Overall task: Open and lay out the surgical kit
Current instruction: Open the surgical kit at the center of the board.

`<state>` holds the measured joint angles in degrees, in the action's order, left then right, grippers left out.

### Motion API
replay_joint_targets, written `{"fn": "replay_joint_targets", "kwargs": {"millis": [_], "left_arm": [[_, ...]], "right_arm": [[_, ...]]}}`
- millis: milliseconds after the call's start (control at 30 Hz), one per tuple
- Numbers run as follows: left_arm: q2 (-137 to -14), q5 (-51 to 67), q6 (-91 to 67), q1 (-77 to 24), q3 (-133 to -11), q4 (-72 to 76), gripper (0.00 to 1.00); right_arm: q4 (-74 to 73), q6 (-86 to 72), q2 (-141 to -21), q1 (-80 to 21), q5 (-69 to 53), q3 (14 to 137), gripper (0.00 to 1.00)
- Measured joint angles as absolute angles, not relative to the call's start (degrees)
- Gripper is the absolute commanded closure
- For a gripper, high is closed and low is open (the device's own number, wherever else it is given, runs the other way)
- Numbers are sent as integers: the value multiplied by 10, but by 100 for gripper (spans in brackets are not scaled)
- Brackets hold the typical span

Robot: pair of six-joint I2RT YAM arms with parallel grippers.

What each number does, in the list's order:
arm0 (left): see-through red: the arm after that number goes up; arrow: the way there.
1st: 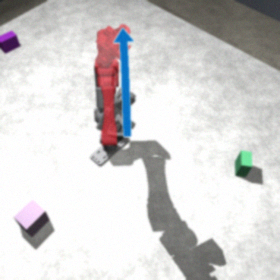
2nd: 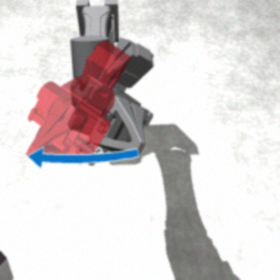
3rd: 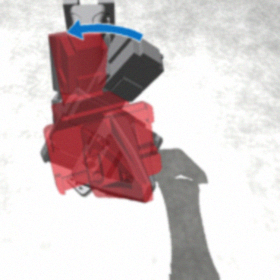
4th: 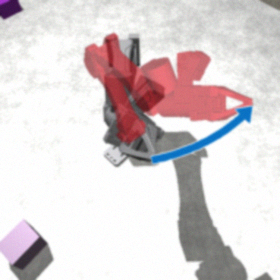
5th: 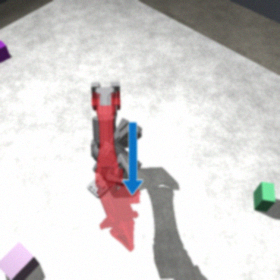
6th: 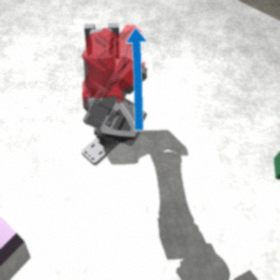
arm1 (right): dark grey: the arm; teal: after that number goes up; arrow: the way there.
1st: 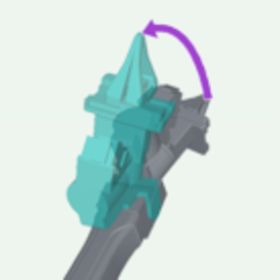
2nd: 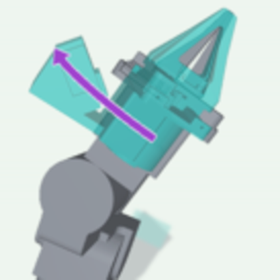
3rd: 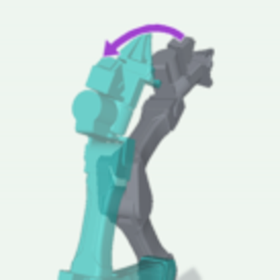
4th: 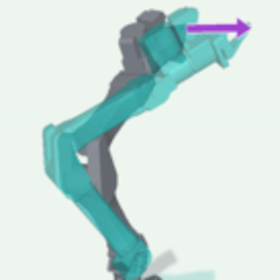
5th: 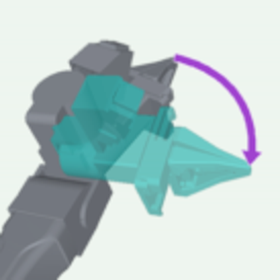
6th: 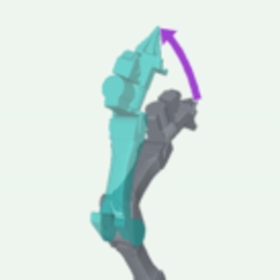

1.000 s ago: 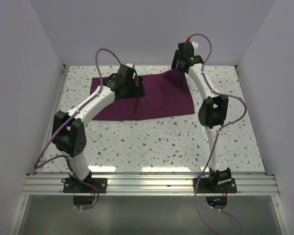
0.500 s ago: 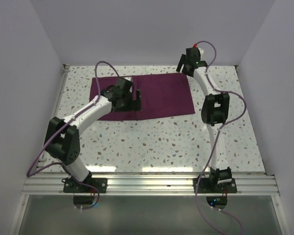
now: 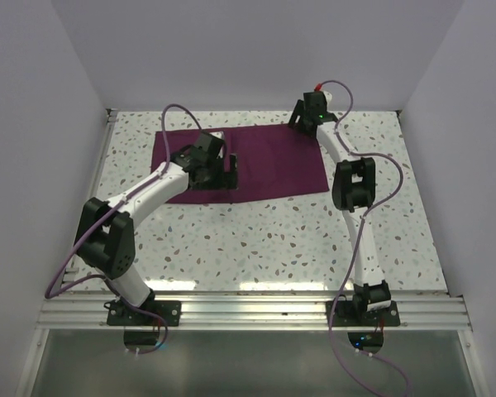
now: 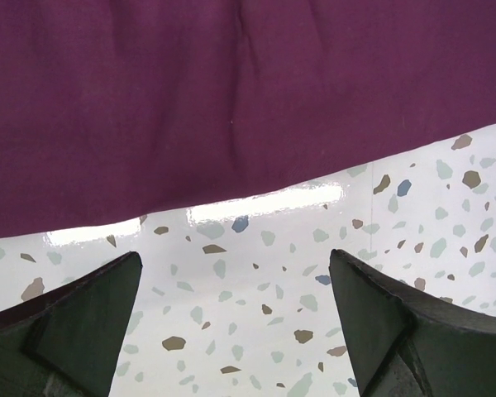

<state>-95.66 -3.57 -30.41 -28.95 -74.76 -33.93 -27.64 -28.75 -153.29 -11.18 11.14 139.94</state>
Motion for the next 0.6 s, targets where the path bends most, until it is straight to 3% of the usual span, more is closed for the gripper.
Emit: {"fn": "replay_joint_targets", "kwargs": {"millis": [300,600], "left_arm": [[-957,-39,-304,-289,-737,-345,0],[-957,-44,-304,-289,-737,-345,0]], "right_arm": [[-253,-299,-1536,-112,110,1394,34],[-240,-291,-1533,-112,116,1378,69]]}}
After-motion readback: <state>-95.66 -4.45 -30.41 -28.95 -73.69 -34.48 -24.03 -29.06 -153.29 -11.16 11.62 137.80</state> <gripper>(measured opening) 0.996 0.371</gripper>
